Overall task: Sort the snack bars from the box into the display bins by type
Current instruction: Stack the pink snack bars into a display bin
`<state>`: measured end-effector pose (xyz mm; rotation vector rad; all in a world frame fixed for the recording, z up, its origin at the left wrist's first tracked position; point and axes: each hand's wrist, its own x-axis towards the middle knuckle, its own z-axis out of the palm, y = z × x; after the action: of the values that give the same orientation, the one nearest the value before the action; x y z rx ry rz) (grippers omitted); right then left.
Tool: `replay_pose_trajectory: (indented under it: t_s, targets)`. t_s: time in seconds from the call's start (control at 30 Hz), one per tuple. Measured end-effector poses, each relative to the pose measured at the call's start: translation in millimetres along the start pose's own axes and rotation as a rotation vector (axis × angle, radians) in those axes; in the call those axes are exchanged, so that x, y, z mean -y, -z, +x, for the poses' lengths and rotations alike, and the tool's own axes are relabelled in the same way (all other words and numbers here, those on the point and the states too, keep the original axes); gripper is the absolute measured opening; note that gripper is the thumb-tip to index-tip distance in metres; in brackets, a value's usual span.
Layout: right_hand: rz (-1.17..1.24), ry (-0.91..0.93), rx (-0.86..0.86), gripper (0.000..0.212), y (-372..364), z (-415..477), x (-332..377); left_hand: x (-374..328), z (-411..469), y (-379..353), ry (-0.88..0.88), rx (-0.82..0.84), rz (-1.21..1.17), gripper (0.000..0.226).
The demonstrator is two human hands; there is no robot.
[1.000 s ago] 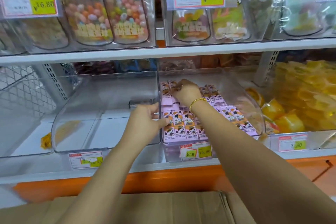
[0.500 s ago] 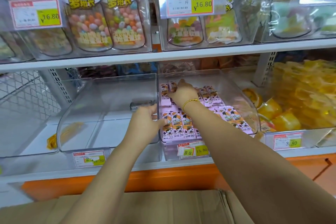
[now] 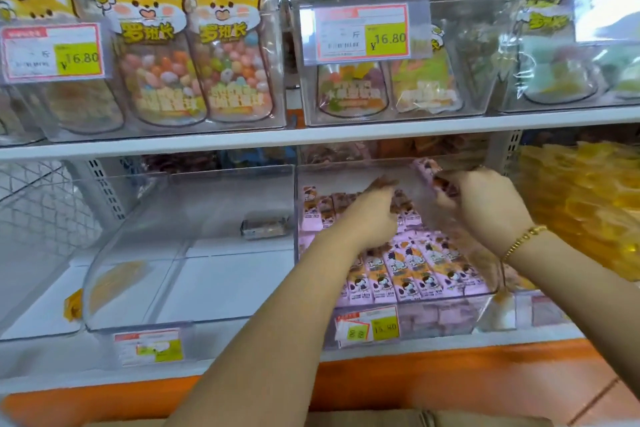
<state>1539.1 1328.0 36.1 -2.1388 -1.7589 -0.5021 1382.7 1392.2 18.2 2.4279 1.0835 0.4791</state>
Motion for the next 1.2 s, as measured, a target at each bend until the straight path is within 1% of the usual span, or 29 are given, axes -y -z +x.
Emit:
replay_pose_trajectory:
  t_s: [0.13,0.23,0.27,0.33,0.37,0.43,0.47,0.53,0.6,0.63,0.67,0.7,0.73,0.8,0.83,0.87,0.93,1.0,1.1,1.2]
  targets:
    - [0.005,0.042,-0.005,0.023,-6.6,0.6,-3.0,-1.1,45.7,-20.1,0.0,0.17,0.034,0.055]
    - [-0.064,0.041,0.0,0.023,-20.7,2.8,3.2,6.6,60.9,-35.9,0.001,0.329,0.115,0.05]
    - [-0.099,0.066,-0.012,0.02,-25.1,5.2,5.1,11.2,62.4,-38.3,0.007,0.358,0.148,0.051]
    - [-0.217,0.121,-0.037,0.011,-29.3,9.6,8.5,20.0,61.3,-38.4,-0.003,0.348,0.195,0.052]
    - [-0.278,0.137,0.006,0.011,-30.1,12.0,11.5,23.2,58.7,-36.8,-0.015,0.329,0.201,0.051]
    - [-0.357,0.128,0.176,0.022,-33.6,18.7,17.0,28.5,55.0,-36.0,-0.034,0.3,0.193,0.05]
    - [-0.388,0.123,0.222,0.024,-35.4,22.2,19.5,29.5,53.9,-36.5,-0.038,0.292,0.19,0.05]
    - [-0.451,0.16,0.288,0.026,-37.9,27.7,24.0,31.1,55.8,-39.0,-0.032,0.285,0.19,0.049]
    - [-0.457,0.208,0.409,0.025,-38.8,30.2,22.7,30.3,58.4,-40.0,-0.014,0.288,0.211,0.05]
    - [-0.443,0.233,0.449,0.023,-36.8,29.9,19.5,29.1,59.0,-39.5,-0.009,0.286,0.225,0.051]
    - [-0.394,0.243,0.449,0.021,-33.7,29.4,14.8,27.4,58.9,-39.3,-0.007,0.278,0.236,0.053]
    - [-0.332,0.245,0.401,0.019,-28.8,29.3,9.5,26.1,59.0,-39.9,-0.005,0.266,0.244,0.054]
    - [-0.246,0.205,0.319,0.018,-23.6,28.3,2.6,24.7,58.8,-40.9,-0.001,0.254,0.25,0.057]
    - [-0.078,0.036,0.148,0.02,-15.8,25.9,-13.7,19.6,58.8,-43.4,0.027,0.23,0.255,0.064]
    - [-0.015,-0.052,0.118,0.021,-12.9,24.0,-20.3,15.6,59.7,-44.3,0.047,0.217,0.263,0.066]
    - [0.048,-0.138,0.137,0.025,-11.8,21.6,-25.8,10.8,61.8,-45.2,0.066,0.204,0.277,0.064]
    - [0.163,-0.249,0.217,0.033,-15.1,17.7,-31.9,-0.6,66.8,-47.4,0.1,0.156,0.312,0.056]
    - [0.212,-0.283,0.237,0.035,-19.5,15.0,-31.1,-10.8,71.6,-51.2,0.124,0.111,0.357,0.05]
    - [0.242,-0.302,0.21,0.035,-21.3,12.9,-29.9,-16.9,76.3,-58.0,0.15,0.048,0.416,0.052]
    - [0.248,-0.318,0.214,0.035,-22.8,13.6,-32.1,-13.9,78.7,-64.2,0.147,-0.051,0.48,0.044]
